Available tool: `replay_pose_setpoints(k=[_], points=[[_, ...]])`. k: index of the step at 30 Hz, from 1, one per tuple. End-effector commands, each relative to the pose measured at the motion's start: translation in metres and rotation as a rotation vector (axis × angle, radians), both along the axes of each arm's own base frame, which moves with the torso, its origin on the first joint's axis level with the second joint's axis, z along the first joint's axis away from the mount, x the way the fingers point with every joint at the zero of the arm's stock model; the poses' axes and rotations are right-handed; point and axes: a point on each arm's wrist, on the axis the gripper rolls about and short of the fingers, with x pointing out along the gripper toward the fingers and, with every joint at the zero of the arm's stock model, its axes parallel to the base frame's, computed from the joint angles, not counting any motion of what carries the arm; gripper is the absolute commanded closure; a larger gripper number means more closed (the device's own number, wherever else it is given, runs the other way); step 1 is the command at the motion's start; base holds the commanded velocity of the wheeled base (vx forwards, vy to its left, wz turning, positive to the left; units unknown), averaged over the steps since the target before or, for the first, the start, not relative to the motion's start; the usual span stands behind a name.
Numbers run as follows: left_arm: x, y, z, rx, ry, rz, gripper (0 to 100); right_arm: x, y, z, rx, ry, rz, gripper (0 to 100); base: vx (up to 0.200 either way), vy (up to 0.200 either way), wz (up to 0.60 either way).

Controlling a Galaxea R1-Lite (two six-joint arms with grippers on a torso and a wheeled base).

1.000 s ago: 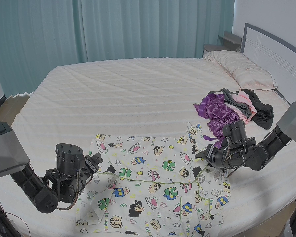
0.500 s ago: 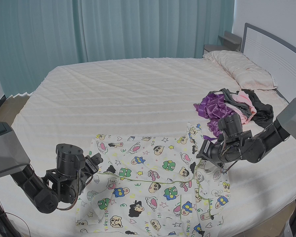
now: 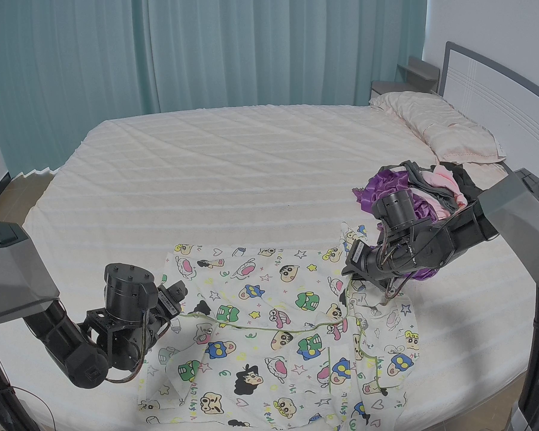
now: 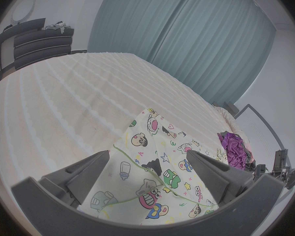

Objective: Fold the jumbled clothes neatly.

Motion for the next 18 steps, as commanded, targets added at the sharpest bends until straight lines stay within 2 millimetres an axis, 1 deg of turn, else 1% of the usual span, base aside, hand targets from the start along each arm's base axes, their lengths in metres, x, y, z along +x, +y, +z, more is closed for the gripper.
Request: replay_pose_setpoints(k=[1, 5, 9, 12, 14, 15, 18], points=[[0.001, 0.000, -0.003, 0.004, 0.009, 0.000, 0, 0.007, 0.003, -0.016, -0.004, 0.023, -0.003, 0, 0.000, 0.000, 0.00], [0.001, 0.000, -0.003, 0.005, 0.010, 0.000, 0, 0.012, 0.000, -0.007, 0.014, -0.020, -0.024, 0, 0.000, 0.000, 0.00], [0.001, -0.001, -0.004, 0.005, 0.013, -0.001, 0, 0.019, -0.004, 0.006, 0.099, -0.070, -0.101, 0, 0.000, 0.000, 0.00], [0.000, -0.001, -0.004, 0.006, 0.014, -0.002, 0, 0.018, -0.007, 0.006, 0.113, -0.065, -0.122, 0, 0.000, 0.000, 0.00], [0.000, -0.001, -0.004, 0.007, 0.014, -0.003, 0, 0.017, -0.010, 0.006, 0.111, -0.061, -0.128, 0, 0.000, 0.000, 0.00], [0.000, -0.001, -0.004, 0.006, 0.014, -0.002, 0, 0.009, -0.018, 0.008, 0.102, -0.046, -0.124, 0, 0.000, 0.000, 0.00], [0.000, -0.001, -0.004, 0.006, 0.014, -0.002, 0, -0.004, -0.027, 0.007, 0.064, -0.030, -0.052, 0, 0.000, 0.000, 0.00]])
